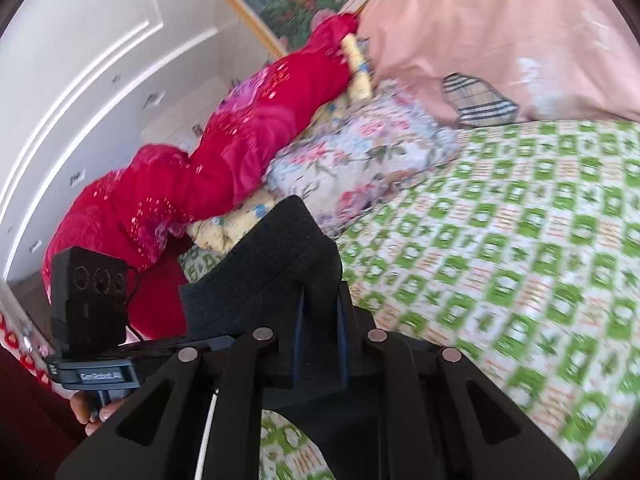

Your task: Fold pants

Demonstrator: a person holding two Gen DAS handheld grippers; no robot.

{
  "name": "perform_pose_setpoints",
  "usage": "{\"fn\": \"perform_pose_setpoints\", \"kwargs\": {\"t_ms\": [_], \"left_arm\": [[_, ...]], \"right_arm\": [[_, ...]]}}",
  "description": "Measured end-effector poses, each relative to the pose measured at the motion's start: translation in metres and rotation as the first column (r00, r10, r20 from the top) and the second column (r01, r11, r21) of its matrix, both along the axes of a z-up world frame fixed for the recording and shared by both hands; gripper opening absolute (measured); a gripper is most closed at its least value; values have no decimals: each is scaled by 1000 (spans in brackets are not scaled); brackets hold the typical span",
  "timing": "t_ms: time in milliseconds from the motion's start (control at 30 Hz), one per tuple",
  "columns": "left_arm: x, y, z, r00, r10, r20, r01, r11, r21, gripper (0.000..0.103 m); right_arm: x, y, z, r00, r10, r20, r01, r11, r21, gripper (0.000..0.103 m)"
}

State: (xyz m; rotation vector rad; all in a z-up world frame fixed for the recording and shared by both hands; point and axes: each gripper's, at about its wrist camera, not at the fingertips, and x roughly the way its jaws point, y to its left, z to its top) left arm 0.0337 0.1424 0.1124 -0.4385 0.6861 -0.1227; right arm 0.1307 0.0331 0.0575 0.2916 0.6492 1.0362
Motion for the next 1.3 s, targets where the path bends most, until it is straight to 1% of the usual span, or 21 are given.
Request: {"fn": "perform_pose_setpoints", "kwargs": {"t_ms": [133,233,400,600,733,933,1033,1100,1200,1267,1300], "left_arm": [[4,-43,-6,997,-77,-15,78,996,39,17],[7,-74,-14,991,-128,-34,130,989,76,16],[12,-115,-32,980,-188,-68,196,973,124,17],[18,-139,-50,968,-228,-103,243,956,167,17],[19,-153,-59,961,-254,-110,271,941,200,17],[18,-172,-73,950,-288,-119,309,920,239,17],[17,-179,-79,942,-318,-110,335,911,242,18],[18,-184,-84,935,-333,-122,354,905,235,19],[19,-188,-92,929,-348,-127,369,901,230,21],[17,-191,-95,925,-360,-120,379,896,233,27],[17,-192,-96,921,-371,-119,389,892,229,37]], "right_arm": [[-13,-38,-12,997,-70,-22,71,997,29,16],[-20,-62,-23,992,-121,-46,123,992,40,16],[-28,-90,-38,981,-179,-72,183,982,51,15],[-34,-116,-60,967,-230,-112,237,970,56,15],[-39,-128,-69,959,-256,-124,264,963,55,15],[-47,-143,-79,942,-308,-129,313,950,15,16],[-53,-156,-84,921,-365,-137,368,930,-3,15],[-57,-167,-86,907,-394,-152,400,917,9,15],[-65,-182,-87,873,-458,-166,467,884,13,15],[-71,-188,-85,852,-494,-171,503,864,9,16],[-74,-191,-84,843,-510,-173,518,856,1,16]]}}
